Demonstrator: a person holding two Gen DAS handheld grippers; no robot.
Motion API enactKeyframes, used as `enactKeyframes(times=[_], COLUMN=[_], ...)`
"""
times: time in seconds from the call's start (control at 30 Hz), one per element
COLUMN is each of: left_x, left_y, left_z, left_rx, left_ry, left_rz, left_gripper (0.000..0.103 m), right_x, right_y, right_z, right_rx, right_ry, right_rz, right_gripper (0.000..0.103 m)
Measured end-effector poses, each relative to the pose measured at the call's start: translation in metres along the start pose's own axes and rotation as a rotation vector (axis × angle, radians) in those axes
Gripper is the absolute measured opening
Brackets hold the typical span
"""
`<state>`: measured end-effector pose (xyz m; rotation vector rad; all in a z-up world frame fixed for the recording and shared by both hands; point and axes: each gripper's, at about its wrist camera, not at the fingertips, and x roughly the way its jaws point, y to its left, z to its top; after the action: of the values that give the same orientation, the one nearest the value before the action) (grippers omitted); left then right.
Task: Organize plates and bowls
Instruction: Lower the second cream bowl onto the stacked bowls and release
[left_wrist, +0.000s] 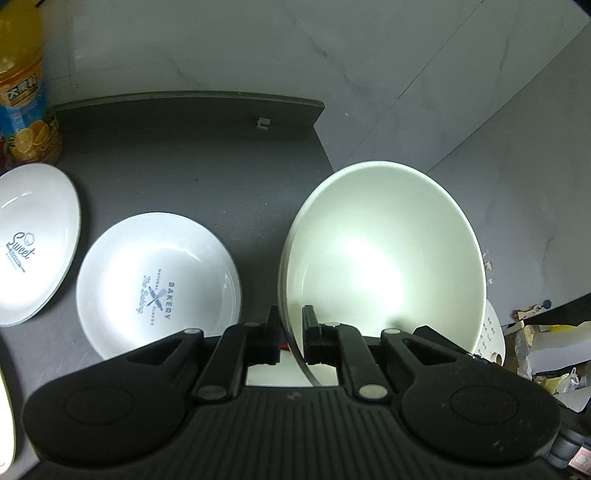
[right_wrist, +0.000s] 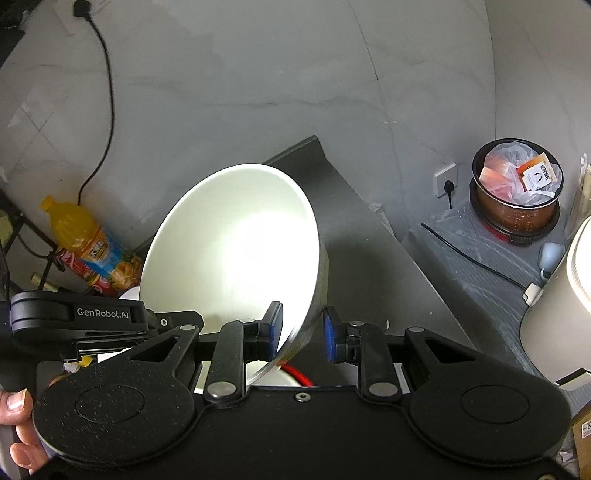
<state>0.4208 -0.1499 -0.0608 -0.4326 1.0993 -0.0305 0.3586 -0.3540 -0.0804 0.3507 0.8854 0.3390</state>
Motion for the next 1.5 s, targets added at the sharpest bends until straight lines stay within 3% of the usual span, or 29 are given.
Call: enactKeyframes(times=[0.5,0.97,1.5], left_x=[-0.034,-0.04,-0.02], left_y=[0.023,0.049,0.059], left_z=[-0.029,-0.067,-0.084], left_rx=[0.01,0.045,0.043], left_ry=[-0.036,0.02,0.097], left_rz=[-0.023,-0.008,-0.01], left_gripper=[0.01,0.01,0.01], right_x=[-0.026,-0.024,-0.008], right_y=[0.027,0.038,0.033], right_z=[-0.032,-0.074,-0.091], right_rx=[-0.059,-0.096,-0.13], right_ry=[-0.022,0.061,0.157], right_rz=[0.013,0.016,0.018], right_gripper=[0.024,0.027,0.03])
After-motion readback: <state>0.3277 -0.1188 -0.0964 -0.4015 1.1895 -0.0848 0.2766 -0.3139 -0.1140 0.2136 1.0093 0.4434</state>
